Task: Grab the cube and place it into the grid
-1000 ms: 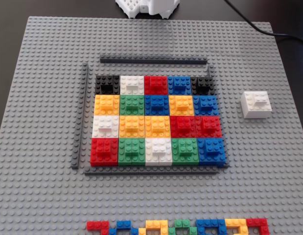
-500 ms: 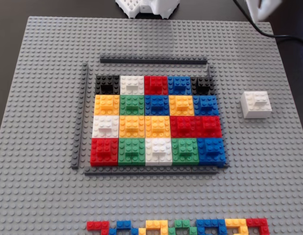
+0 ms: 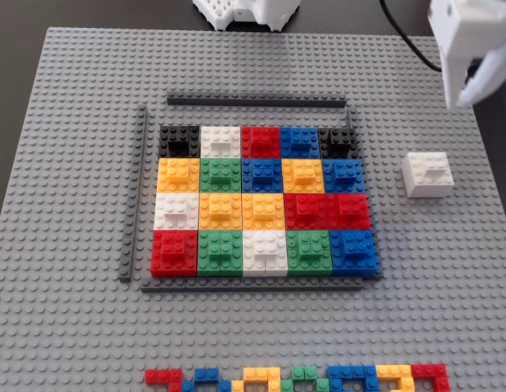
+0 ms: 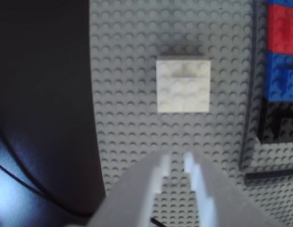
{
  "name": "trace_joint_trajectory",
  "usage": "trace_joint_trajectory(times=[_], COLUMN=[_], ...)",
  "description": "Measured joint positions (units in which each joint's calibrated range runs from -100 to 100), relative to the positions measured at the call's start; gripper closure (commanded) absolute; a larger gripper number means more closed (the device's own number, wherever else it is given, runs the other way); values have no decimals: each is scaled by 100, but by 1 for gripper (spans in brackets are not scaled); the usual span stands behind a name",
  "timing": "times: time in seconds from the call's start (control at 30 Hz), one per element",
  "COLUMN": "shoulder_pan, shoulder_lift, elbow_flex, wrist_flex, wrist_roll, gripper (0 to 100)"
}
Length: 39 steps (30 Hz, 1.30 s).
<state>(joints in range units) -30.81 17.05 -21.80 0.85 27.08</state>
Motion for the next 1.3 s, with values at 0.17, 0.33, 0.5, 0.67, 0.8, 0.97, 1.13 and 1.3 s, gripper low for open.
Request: trace_joint_trajectory(times=[0.17,0.33,0.5,0.67,0.8,0.97,1.13,1.3], shoulder_pan=[87,160,233,299,314,321,321,321], shoulder_lift=[458,670,882,1069,1196,1357,1493,1544], elbow_flex=[-282,-335,-335,-335,-335,-335,-485,-565], wrist_flex=[24,24,0,-83,-137,-190,-210,-210], wrist_roll=[0,0,59,59,63,63,63,63], gripper=[68,68,68,68,68,68,68,75])
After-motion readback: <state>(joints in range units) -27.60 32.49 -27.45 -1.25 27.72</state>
